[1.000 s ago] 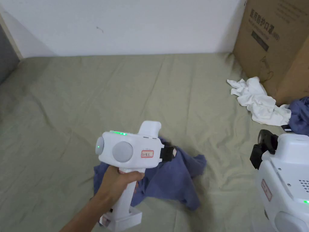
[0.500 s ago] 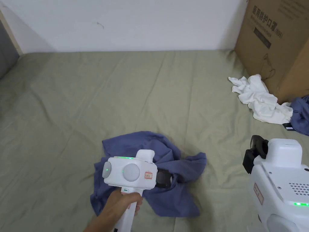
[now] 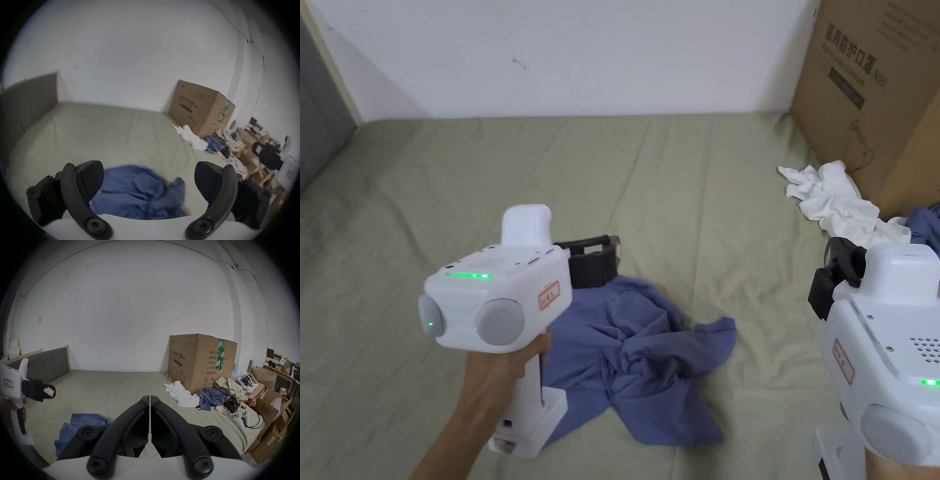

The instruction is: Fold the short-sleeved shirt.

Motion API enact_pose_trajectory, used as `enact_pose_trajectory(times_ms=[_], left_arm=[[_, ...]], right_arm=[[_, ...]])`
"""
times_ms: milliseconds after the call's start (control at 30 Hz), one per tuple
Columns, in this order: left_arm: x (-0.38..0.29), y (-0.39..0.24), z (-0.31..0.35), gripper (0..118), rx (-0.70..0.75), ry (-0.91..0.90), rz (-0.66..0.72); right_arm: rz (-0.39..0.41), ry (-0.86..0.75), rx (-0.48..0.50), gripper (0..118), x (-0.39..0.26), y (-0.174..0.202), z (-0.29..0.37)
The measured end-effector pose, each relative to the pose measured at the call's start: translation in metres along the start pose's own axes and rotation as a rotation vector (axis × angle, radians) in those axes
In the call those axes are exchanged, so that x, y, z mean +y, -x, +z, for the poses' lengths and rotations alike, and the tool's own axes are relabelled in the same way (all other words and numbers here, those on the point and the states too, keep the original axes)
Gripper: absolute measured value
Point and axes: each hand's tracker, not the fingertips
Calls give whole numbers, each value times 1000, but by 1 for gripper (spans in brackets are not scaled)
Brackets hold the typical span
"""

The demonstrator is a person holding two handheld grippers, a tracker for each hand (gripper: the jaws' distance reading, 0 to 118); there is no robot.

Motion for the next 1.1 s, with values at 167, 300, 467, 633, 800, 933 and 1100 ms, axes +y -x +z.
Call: enact_pose_trajectory(times_ms=[167, 300, 467, 633, 800, 933, 1100], left_arm=[[2, 15, 19, 117, 132, -114, -122], [-8, 22, 29, 85, 228, -193, -176], [-14, 30, 34, 3, 224, -201, -146], [-16, 34, 35, 3, 221, -186, -131], [-38, 45, 19, 3, 216, 8, -96], [-74, 56, 5, 3, 232, 150, -43], [-126, 66, -8, 3, 240, 336, 3]], right_arm=[[-2, -24, 9, 4, 6, 5, 1], [-1, -36, 17, 4, 9, 10, 2], [5, -41, 26, 4, 10, 14, 2], [6, -37, 32, 4, 9, 16, 1], [4, -23, 37, 4, 4, 17, -2], [6, -5, 43, 4, -1, 18, -6], [9, 22, 50, 4, -9, 19, -11]])
